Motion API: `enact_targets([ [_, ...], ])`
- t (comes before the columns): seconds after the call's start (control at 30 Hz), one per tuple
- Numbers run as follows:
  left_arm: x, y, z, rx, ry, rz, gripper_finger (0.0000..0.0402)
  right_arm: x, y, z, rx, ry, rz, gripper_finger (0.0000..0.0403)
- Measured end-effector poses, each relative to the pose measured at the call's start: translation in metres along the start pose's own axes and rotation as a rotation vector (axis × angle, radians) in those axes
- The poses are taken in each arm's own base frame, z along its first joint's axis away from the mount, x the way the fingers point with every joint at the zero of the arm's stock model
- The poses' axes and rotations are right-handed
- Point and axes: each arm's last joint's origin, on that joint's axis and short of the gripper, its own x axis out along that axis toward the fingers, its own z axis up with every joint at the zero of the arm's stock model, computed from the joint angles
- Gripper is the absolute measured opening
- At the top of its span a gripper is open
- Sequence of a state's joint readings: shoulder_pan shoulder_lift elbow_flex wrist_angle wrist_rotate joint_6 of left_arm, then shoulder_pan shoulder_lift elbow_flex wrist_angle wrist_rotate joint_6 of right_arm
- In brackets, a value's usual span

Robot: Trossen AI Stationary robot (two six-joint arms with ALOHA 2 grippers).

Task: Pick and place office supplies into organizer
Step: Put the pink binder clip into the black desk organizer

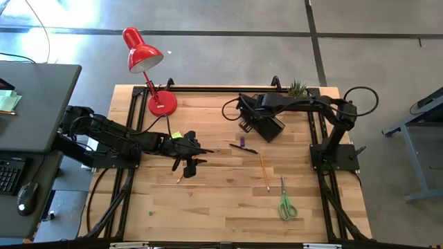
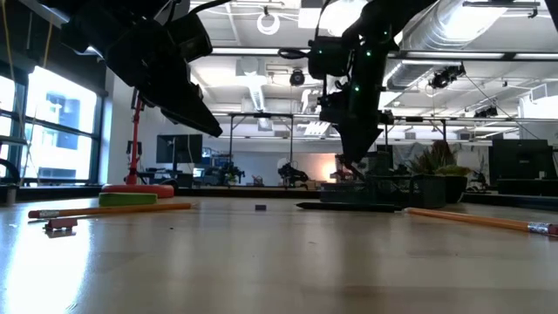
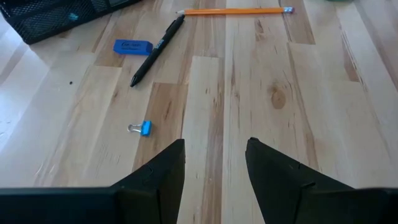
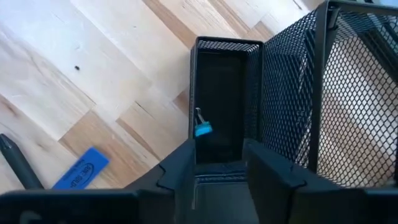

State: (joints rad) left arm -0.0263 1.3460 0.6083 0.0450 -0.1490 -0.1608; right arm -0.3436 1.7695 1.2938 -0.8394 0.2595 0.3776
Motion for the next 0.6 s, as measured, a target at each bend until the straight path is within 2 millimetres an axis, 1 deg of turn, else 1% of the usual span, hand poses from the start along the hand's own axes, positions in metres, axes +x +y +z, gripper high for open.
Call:
enact_targets([
  [0.1,0.0,0.0,0.0,0.0,0.001,0.001,0.0156,-0.003,0.006,-0.003,-0.019,-0.005,0.01,0.0163],
  [0.17,0.0,0.0,0.0,0.0,0.001,0.001,0.0156,-0.007,0.014,-0.006,-0.046,-0.011,0.025,0.0176],
  [0.3,0.0,0.0,0.0,0.005,0.001,0.002,0.0156,-0.023,0.037,-0.019,-0.113,-0.043,0.049,0.0189],
  [0.43,0.0,0.0,0.0,0.002,-0.004,0.018,0.0156,-0.041,0.071,-0.043,-0.174,-0.103,0.015,0.0185],
  [0.6,0.0,0.001,0.0,-0.028,-0.005,0.02,0.0156,-0.061,0.115,-0.084,-0.231,-0.237,-0.073,0.017],
])
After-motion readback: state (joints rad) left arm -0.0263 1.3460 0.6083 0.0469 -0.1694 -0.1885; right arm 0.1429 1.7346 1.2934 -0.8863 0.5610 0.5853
